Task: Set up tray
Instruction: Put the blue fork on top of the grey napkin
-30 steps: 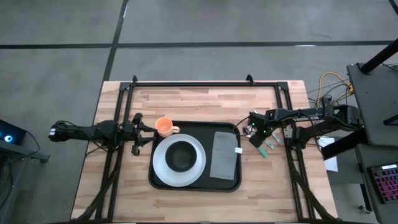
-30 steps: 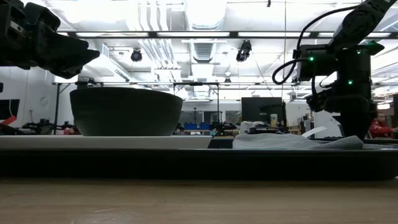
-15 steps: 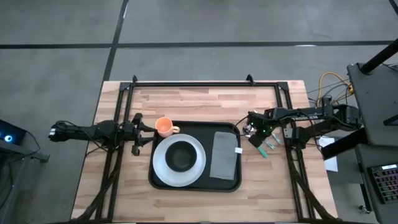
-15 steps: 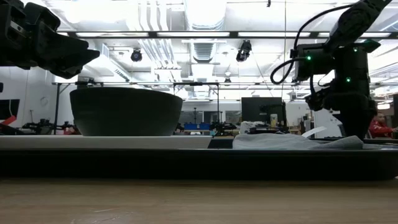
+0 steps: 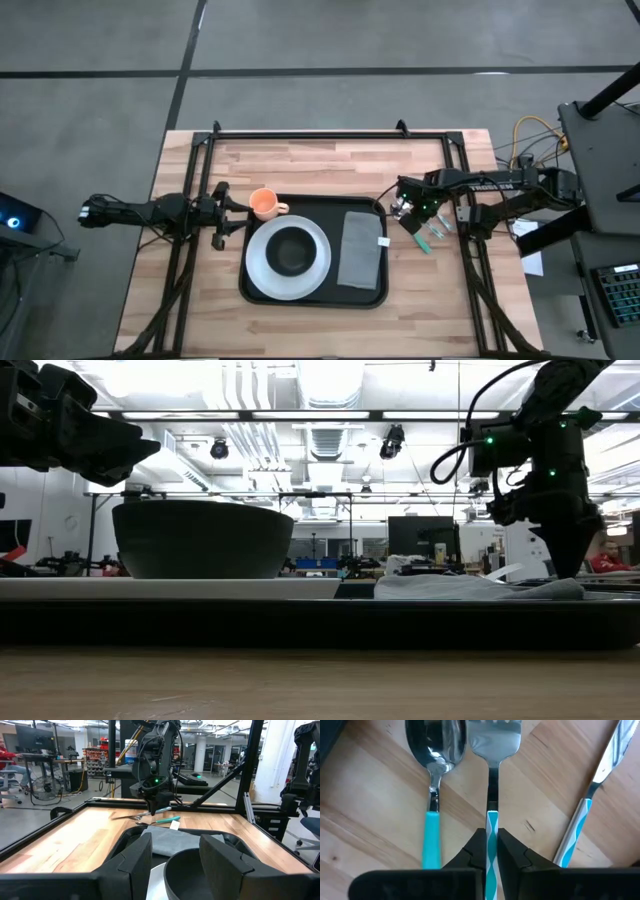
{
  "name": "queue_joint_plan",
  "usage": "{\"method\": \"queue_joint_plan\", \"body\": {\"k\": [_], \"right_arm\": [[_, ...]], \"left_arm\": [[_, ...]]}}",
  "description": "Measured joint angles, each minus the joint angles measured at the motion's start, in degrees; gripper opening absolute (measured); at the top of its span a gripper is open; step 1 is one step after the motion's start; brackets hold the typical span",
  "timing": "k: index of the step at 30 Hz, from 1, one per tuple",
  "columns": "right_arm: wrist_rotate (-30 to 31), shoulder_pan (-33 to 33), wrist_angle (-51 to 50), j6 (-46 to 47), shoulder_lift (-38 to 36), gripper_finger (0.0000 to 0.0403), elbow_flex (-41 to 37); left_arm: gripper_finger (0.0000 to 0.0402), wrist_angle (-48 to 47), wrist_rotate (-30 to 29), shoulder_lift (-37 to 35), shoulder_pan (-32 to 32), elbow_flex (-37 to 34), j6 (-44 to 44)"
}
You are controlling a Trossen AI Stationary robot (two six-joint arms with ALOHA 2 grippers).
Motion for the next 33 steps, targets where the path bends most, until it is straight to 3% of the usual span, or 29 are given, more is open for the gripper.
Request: {"method": "queue_joint_plan", "body": {"k": [9,25,29,33], "right_arm": [[-0.5,0.0,-1.13,5.21,-0.02,0.0013,0.83],[-4.41,0.95,-2.48,17.33,0.0,0.0013,10.49],[0.58,3.84,-5.55,28.93,-0.01,0.0013,12.08],[1.05,9.32,-8.73,36.49,-0.02,0.0013,14.11]], "left_arm": [[0.0146,0.0,0.0,-0.01,-0.02,0.0,-0.01],[0.0146,0.0,0.0,-0.01,-0.01,0.0,-0.01],[0.0146,0.0,0.0,-0.01,-0.01,0.0,-0.01],[0.0146,0.0,-0.01,-0.01,-0.01,0.0,-0.02]]}}
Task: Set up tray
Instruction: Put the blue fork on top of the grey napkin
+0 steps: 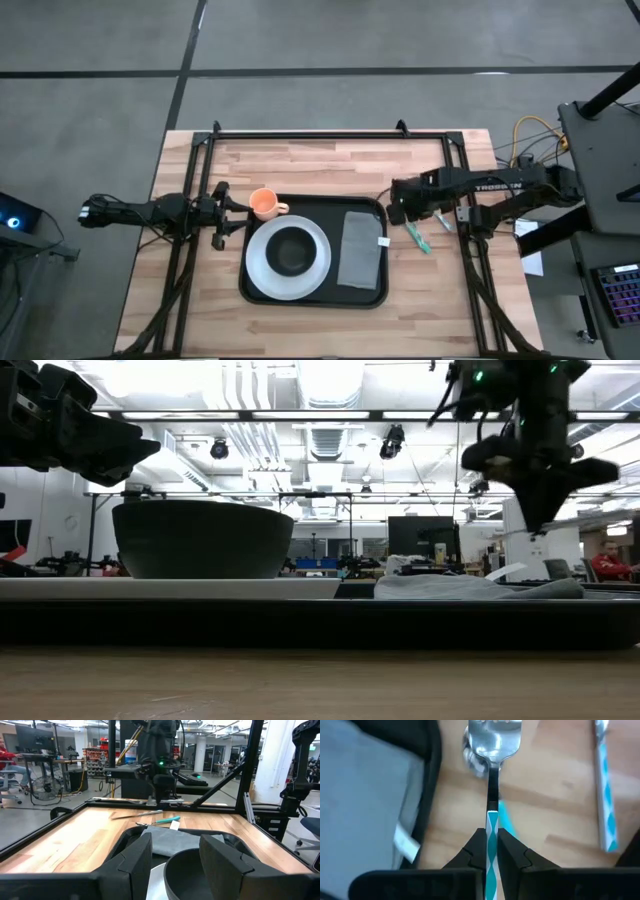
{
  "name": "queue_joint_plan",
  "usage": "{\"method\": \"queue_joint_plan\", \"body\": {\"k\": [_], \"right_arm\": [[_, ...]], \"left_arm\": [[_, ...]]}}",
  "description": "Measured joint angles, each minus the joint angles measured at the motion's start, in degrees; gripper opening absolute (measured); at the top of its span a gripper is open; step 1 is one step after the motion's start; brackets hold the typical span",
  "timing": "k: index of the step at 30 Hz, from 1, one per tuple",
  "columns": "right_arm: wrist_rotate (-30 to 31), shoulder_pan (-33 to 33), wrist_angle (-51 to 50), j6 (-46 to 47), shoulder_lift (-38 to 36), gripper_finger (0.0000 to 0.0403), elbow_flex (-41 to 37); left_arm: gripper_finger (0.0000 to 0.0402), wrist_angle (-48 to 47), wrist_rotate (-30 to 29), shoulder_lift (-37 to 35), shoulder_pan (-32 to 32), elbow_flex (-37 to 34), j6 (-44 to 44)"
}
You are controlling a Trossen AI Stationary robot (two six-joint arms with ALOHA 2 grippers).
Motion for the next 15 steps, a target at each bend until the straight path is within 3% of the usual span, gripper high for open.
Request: {"method": "queue_joint_plan", "body": {"k": [7,15], "right_arm": [[0.92,8.95,-0.04,9.23,0.04,0.0013,4.04],[1.97,11.99,-4.22,11.42,0.04,0.0013,6.13]], "left_arm": [[0.0146,0.0,0.01,0.01,-0.01,0.0,0.0],[0.0146,0.0,0.01,0.0,-0.01,0.0,0.01]]}}
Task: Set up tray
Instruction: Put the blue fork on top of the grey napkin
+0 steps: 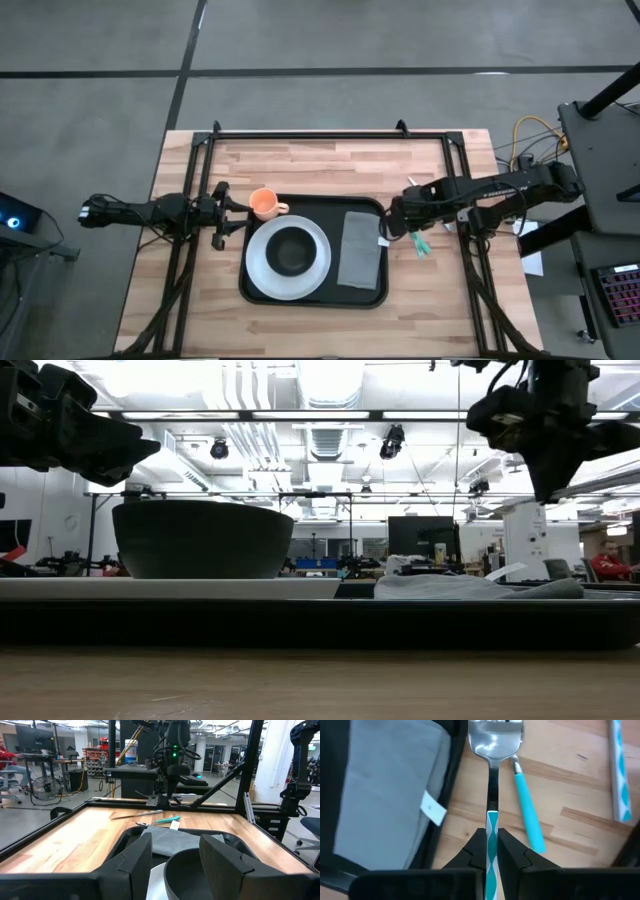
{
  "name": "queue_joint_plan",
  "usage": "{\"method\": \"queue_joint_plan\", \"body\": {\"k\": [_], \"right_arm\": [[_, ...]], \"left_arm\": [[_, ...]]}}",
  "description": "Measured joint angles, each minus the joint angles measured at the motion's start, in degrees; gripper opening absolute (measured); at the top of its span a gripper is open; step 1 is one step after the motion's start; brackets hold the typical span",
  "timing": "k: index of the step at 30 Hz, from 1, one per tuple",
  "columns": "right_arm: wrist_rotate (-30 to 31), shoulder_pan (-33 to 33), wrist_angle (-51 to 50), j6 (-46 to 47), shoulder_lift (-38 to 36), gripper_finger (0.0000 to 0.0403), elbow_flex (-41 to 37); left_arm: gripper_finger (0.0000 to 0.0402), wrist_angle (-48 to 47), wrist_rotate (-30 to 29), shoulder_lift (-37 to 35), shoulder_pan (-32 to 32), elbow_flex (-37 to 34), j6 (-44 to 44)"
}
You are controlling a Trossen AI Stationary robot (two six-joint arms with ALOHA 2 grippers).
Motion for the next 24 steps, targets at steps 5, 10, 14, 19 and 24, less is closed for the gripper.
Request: {"method": "queue_joint_plan", "body": {"k": [5,10,14,19,24], "right_arm": [[-0.02,-0.02,-0.82,0.51,-0.02,0.0013,-0.62],[-0.11,1.13,-0.15,3.58,0.54,0.0013,-1.51],[-0.24,2.12,0.48,5.88,0.83,0.0013,-1.27],[1.7,3.4,1.22,9.33,0.83,0.0013,0.45],[6.23,4.48,3.17,12.14,0.83,0.0013,1.4]], "left_arm": [[0.0146,0.0,-0.01,0.0,0.01,0.0,-0.01],[0.0146,0.0,0.0,-0.01,0.01,0.0,0.0],[0.0146,0.0,0.0,0.01,0.0,0.0,0.01],[0.0146,0.0,0.0,-0.01,0.02,0.0,0.0],[0.0146,0.0,0.0,0.01,0.02,0.0,-0.01]]}}
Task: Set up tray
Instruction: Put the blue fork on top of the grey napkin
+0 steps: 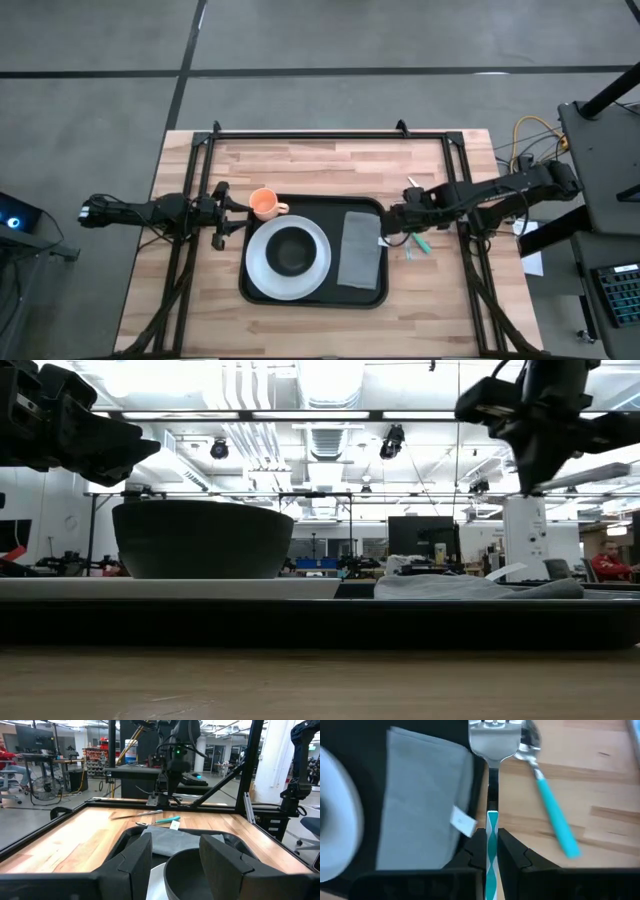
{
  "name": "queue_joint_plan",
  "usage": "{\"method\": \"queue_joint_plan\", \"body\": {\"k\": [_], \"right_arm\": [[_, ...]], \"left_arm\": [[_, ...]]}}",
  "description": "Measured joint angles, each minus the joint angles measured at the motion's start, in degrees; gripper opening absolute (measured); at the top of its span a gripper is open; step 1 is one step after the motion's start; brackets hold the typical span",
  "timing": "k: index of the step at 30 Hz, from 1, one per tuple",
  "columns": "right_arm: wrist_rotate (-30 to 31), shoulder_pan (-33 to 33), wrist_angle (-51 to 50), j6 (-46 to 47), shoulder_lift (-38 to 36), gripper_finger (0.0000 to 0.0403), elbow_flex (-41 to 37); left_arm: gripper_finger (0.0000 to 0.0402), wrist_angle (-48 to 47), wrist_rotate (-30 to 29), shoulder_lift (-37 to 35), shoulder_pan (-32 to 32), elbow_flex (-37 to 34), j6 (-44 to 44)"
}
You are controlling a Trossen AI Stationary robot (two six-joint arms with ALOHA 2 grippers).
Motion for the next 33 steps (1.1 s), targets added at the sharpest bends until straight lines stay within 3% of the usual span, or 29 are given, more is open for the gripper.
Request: {"method": "queue_joint_plan", "body": {"k": [12,28,33], "right_arm": [[3.13,0.99,5.75,1.42,5.59,0.0013,2.05],[2.3,3.41,5.91,3.42,26.94,0.0013,20.5],[0.74,5.24,5.72,8.0,30.81,0.0013,22.95]], "left_arm": [[0.0146,0.0,0.0,0.0,-0.01,0.0,0.02],[0.0146,-0.05,-0.01,0.65,-0.01,0.0,0.01],[0.0146,-0.09,0.0,0.72,-0.02,0.0,0.02]]}}
